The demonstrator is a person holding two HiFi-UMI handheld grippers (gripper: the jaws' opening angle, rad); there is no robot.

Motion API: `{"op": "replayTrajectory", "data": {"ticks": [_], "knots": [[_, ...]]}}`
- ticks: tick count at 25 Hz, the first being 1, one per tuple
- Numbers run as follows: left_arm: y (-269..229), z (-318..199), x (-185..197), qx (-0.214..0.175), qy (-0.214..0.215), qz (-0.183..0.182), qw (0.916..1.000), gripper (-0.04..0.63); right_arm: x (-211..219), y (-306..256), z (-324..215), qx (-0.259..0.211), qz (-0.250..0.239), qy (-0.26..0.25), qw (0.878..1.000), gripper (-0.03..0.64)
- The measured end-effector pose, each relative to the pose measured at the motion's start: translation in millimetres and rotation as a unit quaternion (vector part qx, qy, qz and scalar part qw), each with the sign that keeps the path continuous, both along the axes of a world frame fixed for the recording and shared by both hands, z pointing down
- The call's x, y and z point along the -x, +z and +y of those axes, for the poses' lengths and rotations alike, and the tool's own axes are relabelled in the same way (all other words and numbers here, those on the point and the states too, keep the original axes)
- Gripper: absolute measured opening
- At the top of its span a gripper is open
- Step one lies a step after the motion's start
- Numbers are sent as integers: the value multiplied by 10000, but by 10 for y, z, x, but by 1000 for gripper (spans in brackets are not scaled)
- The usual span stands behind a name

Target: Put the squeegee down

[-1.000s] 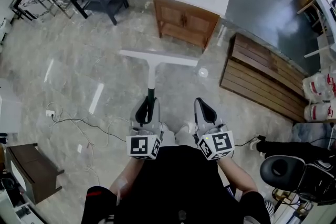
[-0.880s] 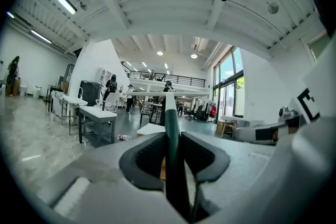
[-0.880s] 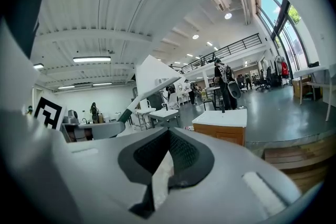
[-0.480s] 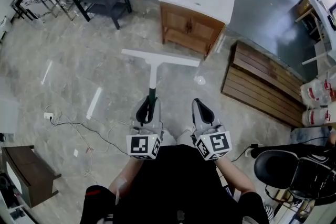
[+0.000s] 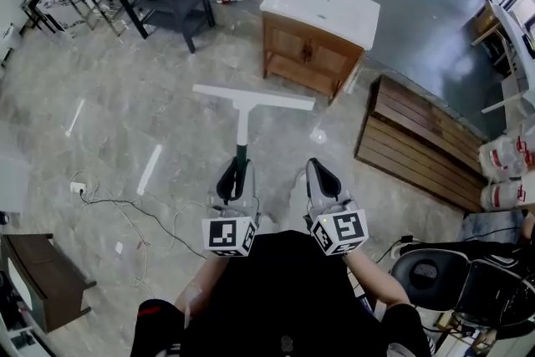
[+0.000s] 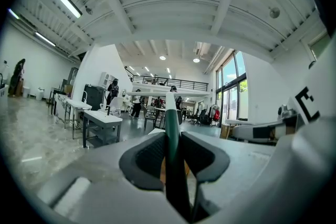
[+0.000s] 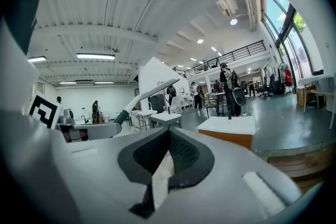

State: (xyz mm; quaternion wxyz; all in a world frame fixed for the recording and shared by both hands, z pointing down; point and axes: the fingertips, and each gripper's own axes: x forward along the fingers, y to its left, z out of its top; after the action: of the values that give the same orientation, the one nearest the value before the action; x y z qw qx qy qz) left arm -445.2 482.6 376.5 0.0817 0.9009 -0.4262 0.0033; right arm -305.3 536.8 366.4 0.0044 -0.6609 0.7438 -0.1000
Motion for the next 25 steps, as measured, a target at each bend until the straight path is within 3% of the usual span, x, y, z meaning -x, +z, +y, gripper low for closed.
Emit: {"op": "replayTrajectory", "data": {"ticks": [8, 14, 25], "knots": [[77, -379, -129, 58, -184, -3, 9998, 104, -129, 56, -439, -39, -57, -171, 9998, 2], [83, -757, -492, 72, -105, -160, 9998, 104, -515, 117, -885, 90, -195, -140, 9997, 2], [91, -1489, -1133, 161, -369, -272, 9988, 104, -1161, 149, -1702, 180, -289, -410, 9986, 2]]}}
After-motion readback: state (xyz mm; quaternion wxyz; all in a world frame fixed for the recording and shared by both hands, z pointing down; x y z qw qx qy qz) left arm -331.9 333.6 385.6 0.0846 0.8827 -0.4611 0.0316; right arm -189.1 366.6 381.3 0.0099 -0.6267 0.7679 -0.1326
